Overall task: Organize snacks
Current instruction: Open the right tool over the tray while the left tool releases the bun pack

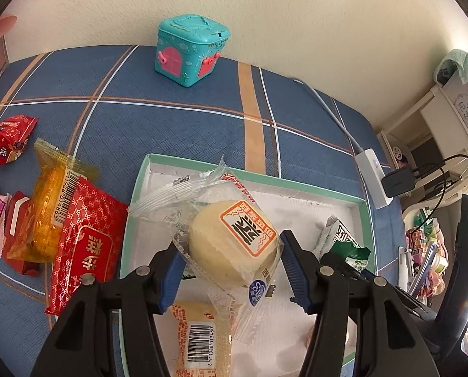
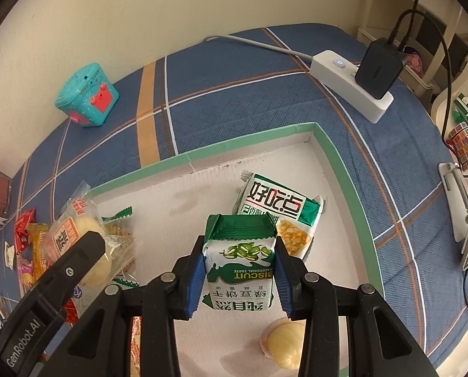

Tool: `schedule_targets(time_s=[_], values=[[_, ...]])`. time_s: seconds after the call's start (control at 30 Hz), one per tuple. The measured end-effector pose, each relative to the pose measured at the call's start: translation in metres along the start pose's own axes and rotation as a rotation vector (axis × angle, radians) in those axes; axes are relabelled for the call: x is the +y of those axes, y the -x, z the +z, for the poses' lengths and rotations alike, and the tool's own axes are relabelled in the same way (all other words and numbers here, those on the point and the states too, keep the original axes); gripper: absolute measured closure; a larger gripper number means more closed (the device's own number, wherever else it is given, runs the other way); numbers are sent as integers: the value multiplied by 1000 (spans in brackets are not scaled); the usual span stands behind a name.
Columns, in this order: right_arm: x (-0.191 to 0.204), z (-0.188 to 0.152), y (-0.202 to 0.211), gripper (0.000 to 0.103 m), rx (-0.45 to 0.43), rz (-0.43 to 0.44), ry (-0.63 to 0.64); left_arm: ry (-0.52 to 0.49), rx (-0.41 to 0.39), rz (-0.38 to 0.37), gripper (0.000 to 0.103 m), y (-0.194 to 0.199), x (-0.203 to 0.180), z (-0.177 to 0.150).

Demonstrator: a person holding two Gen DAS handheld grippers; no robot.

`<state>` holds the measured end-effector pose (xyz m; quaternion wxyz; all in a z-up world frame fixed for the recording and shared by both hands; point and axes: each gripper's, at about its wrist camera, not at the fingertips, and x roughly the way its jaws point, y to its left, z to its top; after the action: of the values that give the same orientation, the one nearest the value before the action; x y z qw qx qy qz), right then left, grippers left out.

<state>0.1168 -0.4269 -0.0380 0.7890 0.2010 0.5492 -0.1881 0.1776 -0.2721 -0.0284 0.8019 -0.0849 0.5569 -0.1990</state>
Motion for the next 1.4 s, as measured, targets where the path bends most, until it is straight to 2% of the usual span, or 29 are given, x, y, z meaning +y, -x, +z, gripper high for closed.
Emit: schedule_targets(time_s=[0.47, 0.6, 1.03, 1.37, 1.4], values=[[3, 3, 9, 61, -2, -10, 28, -9, 24, 5, 41, 4, -3, 2], [2, 6, 22, 57, -31, -12, 26, -23, 10, 15, 40, 20, -5, 5], [7, 15, 73, 56, -156, -7, 45, -27, -62, 84, 39, 61, 6, 17], [8, 13, 67, 56, -145, -11, 53, -6, -61, 106, 39, 61, 17, 19], [8, 13, 66, 50, -142, -11, 52, -3, -58, 114, 39, 60, 18, 19]])
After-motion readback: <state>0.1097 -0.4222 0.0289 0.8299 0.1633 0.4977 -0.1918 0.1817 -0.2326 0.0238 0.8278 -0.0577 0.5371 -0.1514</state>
